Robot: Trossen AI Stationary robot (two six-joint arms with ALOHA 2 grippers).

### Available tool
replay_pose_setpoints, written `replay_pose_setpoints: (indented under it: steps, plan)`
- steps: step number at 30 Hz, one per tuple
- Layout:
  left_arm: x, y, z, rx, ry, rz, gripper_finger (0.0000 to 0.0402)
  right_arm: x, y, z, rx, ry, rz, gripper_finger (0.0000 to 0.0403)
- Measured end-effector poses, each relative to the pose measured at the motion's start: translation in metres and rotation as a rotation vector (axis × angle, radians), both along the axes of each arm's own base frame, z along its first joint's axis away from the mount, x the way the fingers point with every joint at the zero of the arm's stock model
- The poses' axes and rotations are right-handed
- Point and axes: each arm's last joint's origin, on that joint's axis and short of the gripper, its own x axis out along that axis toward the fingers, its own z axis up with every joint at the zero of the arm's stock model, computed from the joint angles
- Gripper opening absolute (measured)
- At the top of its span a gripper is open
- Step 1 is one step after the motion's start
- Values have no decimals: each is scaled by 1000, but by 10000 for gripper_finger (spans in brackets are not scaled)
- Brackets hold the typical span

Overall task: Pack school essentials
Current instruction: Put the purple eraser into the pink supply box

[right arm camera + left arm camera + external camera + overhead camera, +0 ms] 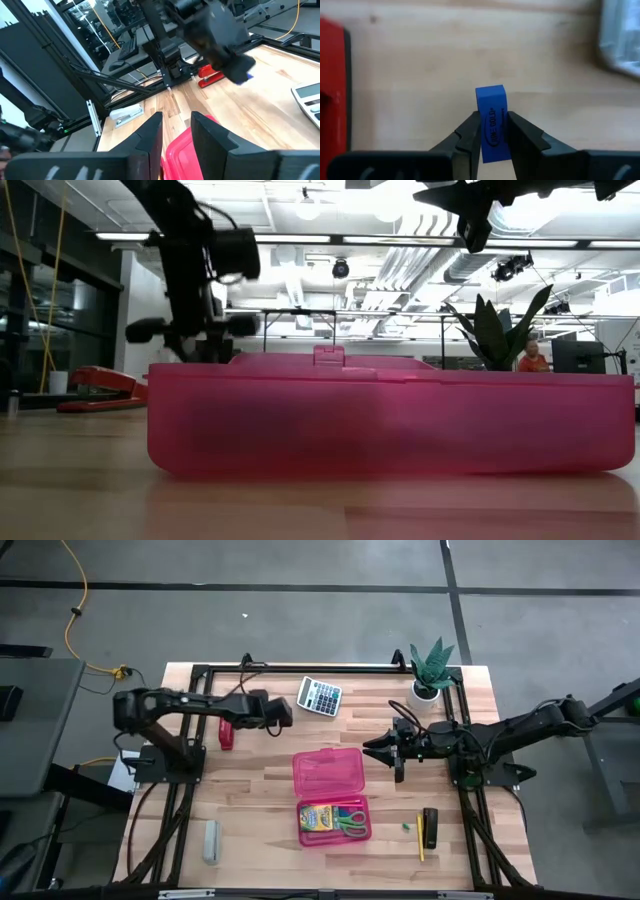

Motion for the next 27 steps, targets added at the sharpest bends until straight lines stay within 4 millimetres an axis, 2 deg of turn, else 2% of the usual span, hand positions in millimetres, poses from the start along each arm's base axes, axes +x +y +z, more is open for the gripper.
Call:
replay_pose_setpoints:
  steps: [7,13,17,21,25,27]
  plan:
    - [-15,-13,61,185,-139,-233,72,0,0,0,0,0,0,94]
    - [-24,-43,124,441,-395,-544,71,0,0,0,0,0,0,94]
    - [-28,-68,158,589,-601,-770,71,0,0,0,0,0,0,94]
    - [-32,-92,171,677,-785,-940,71,0,0,0,-9,1,1,94]
    - [-31,-113,167,665,-927,-1063,71,0,0,0,-42,2,5,94]
    - [-31,-120,163,655,-940,-1100,71,0,0,0,-45,2,6,94]
